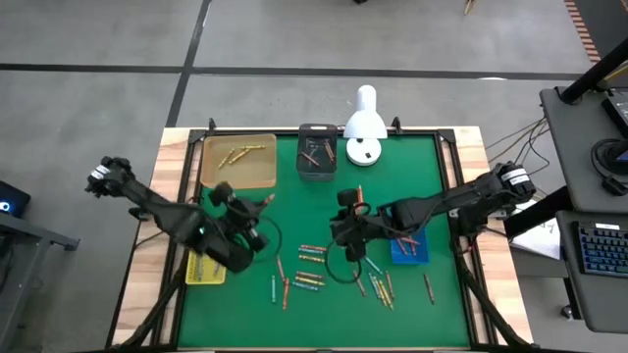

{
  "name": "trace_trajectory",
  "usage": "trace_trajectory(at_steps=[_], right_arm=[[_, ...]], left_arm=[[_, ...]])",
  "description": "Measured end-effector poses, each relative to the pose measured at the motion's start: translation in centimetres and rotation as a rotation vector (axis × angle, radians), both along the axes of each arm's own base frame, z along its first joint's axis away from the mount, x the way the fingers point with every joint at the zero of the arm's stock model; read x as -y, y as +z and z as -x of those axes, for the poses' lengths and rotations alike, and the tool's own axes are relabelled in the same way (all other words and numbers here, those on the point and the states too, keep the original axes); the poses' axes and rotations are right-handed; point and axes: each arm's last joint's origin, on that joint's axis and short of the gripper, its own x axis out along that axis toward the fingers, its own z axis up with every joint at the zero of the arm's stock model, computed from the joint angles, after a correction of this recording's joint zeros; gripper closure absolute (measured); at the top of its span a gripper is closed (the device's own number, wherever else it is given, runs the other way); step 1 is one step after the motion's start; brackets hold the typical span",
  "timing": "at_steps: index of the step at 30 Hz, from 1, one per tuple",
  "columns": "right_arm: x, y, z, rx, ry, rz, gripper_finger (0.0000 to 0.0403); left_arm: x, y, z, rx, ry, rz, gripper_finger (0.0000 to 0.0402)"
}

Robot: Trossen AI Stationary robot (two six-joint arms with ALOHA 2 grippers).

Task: Sort crayons
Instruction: Put the orange crayon into the blue bin

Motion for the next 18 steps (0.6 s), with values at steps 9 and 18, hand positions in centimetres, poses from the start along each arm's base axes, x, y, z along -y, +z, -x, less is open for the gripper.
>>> trace_trajectory(at_steps=[9,18], right_arm=[[2.9,4.0,0.4,0.084,-0.044,0.010,0.0335],[4.3,5.9,1.2,0.112,0.036,-0.150,0.0335]], left_arm=[[-4.6,0.4,3.1,0.047,0.078,0.005,0.0402],[-4.2,-0.5,1.6,0.297,-0.298,-0.029,0.0401]])
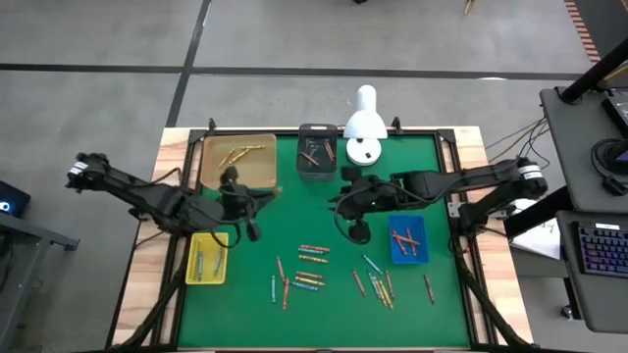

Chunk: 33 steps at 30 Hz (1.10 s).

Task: Sort crayons
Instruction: Put the orange crayon into the blue bin

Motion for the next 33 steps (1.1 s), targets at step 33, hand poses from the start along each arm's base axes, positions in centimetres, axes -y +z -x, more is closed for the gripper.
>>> trace_trajectory(at_steps=[33], right_arm=[[-0.9,0.5,-3.1,0.328,-0.114,-0.326,0.0300]], left_arm=[[-2.9,-5.2,-5.0,0.506,-0.473,-0.190,0.0401]])
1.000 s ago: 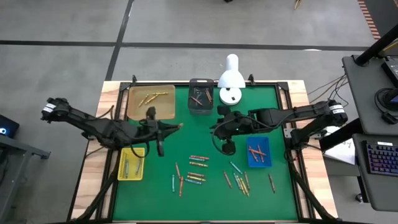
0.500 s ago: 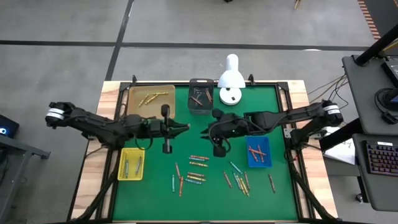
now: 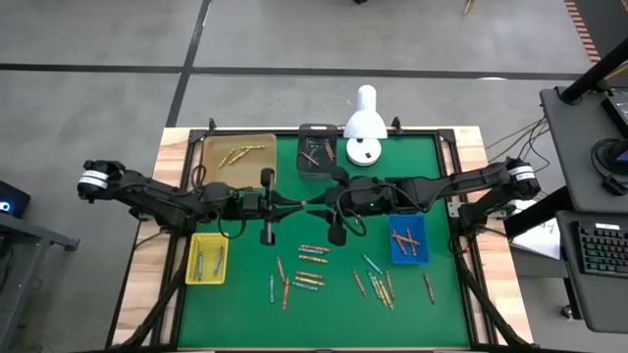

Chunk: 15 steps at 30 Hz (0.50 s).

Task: Sort crayons
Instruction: Put the orange crayon into the blue bin

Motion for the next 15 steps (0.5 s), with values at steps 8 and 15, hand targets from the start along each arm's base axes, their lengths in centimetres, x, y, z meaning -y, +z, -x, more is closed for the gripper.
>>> trace_trajectory(at_steps=[8,15], right_arm=[[0.0,-0.2,-0.7,0.030,0.016,0.041,0.0241],[-0.1,-0.9,-1.3,0.023,0.029,0.080,0.0230]], left_arm=[[0.1,-0.8,-0.8,0.014,-0.001,0.012,0.0401],[0.1,-1.2,-1.4,0.053,-0.005,0.033,0.0401]])
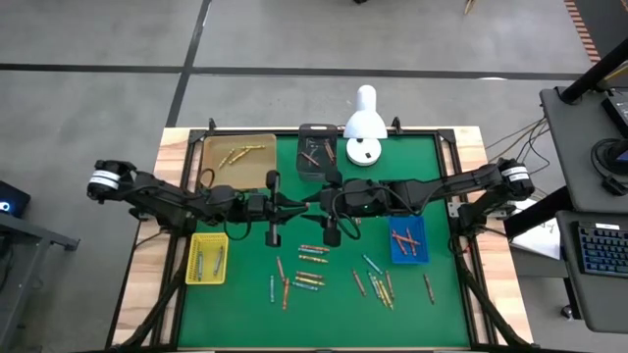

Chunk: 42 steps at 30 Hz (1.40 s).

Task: Sort crayons
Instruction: Put the orange crayon into the blue bin

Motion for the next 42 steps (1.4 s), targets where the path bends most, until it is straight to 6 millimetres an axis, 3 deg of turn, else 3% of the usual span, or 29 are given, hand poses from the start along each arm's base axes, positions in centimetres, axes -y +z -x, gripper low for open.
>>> trace_trajectory(at_steps=[7,14,21,26,30,37,42], right_arm=[[0.0,0.2,-0.1,0.015,0.011,0.031,0.0266],[0.0,0.2,0.0,0.012,0.006,0.055,0.0379],[0.2,0.8,1.1,-0.096,-0.018,0.018,0.0386],[0.4,0.9,2.9,-0.334,-0.097,-0.096,0.0388],[0.6,-0.7,5.3,-0.635,-0.260,-0.234,0.0388],[-0.8,-5.9,10.5,-1.173,-0.515,-0.418,0.0389],[-2.2,-9.4,12.6,-1.374,-0.549,-0.547,0.0389]], left_arm=[[0.0,-0.3,-0.2,-0.012,-0.005,0.023,0.0401],[-0.1,-0.4,-0.2,-0.026,0.021,0.057,0.0381],[-0.1,-0.5,-0.1,-0.068,0.028,0.059,0.0313],[-0.2,-0.3,0.2,-0.090,0.027,0.060,0.0277],[-0.2,0.0,0.6,-0.121,0.030,0.055,0.0267],[-0.3,-0.3,0.9,-0.192,0.041,0.048,0.0270],[-0.3,-0.4,0.9,-0.207,0.041,0.046,0.0271]])
